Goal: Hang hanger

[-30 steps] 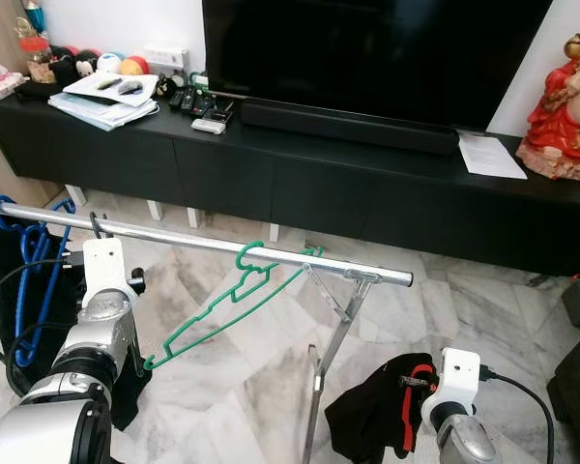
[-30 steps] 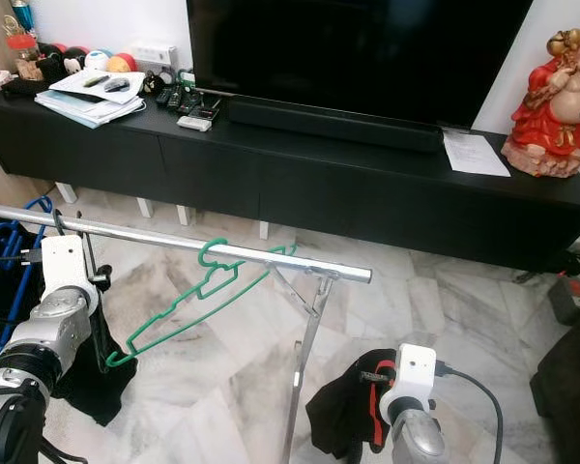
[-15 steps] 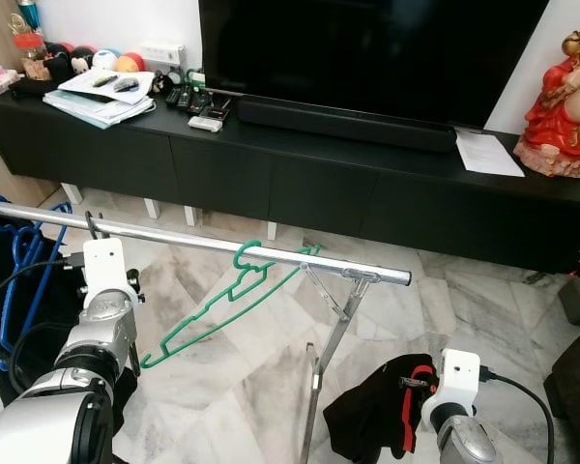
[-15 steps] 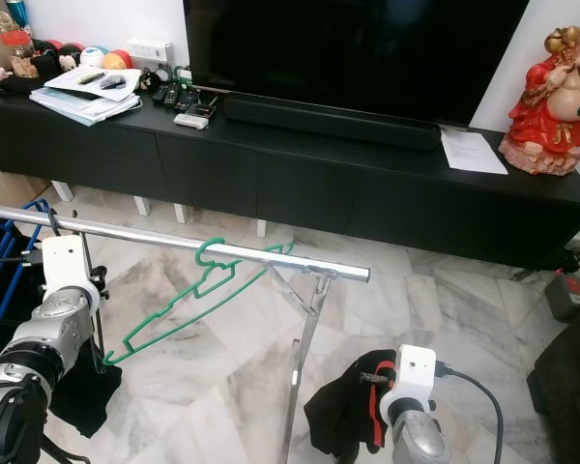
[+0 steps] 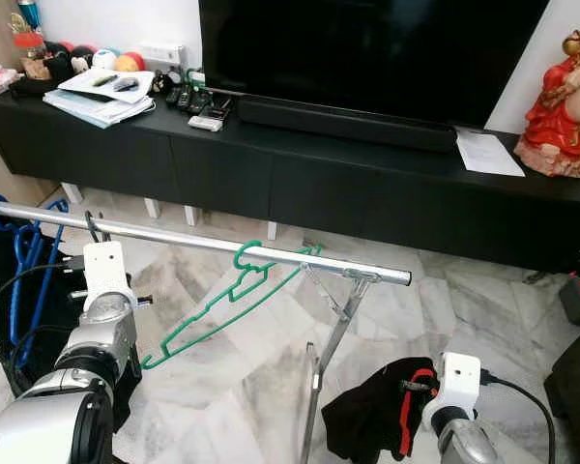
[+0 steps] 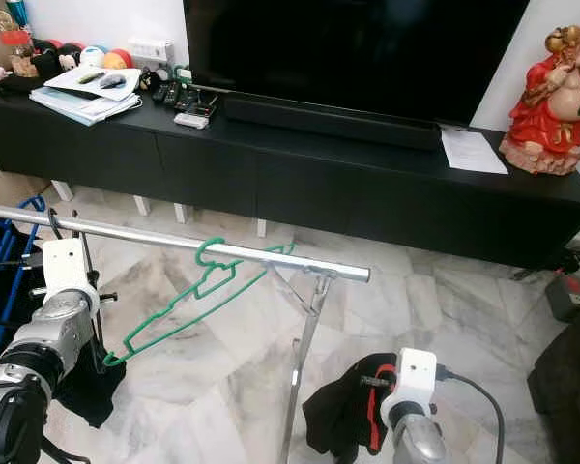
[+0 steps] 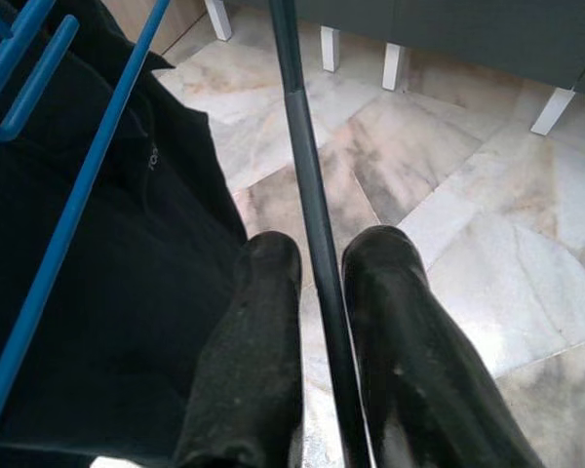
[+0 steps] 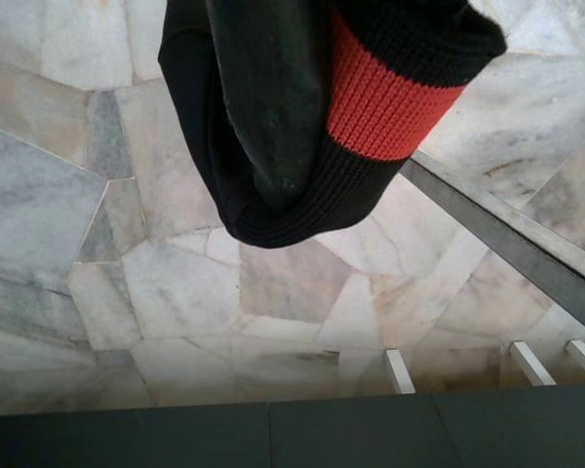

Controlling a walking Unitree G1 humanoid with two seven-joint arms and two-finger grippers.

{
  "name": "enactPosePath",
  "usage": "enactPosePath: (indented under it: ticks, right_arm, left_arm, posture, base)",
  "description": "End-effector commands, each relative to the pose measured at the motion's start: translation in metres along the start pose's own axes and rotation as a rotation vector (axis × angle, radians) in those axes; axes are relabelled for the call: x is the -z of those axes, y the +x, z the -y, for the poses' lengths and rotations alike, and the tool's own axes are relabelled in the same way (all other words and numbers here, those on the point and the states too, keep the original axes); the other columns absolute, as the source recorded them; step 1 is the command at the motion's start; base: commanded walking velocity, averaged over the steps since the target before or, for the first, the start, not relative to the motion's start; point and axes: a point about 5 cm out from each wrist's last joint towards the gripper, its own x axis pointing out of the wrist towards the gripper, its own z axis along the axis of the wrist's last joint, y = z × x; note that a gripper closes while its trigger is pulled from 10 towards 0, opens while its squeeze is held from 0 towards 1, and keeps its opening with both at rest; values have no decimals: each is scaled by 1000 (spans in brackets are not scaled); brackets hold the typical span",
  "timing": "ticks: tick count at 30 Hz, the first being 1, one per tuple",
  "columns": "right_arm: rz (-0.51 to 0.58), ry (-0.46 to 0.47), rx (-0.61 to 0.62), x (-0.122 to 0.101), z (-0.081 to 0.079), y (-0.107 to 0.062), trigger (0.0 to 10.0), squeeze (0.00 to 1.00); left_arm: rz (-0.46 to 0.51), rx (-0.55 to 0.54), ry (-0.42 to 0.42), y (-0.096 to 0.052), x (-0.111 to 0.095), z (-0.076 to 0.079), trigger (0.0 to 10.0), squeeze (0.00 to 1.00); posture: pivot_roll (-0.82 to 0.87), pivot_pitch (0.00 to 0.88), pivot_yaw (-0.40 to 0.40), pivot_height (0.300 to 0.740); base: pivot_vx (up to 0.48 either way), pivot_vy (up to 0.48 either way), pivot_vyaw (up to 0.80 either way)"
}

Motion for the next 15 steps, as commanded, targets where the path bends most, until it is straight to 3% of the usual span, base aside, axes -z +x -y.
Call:
enactPosePath:
  ticks: [1,15]
  right_arm:
    - [27,-9,4,-7,3,0,10000,0]
    - [27,-9,2,-7,3,0,10000,0]
  left_arm:
    - [-13,-17,9,1,-1,-3,0,0]
    - [-29,-28,16,1,3,-5,0,0]
  posture:
    - [-101,90,-67,740]
    - [-98,85,-69,740]
  base:
    - [0,0,0]
    - [0,0,0]
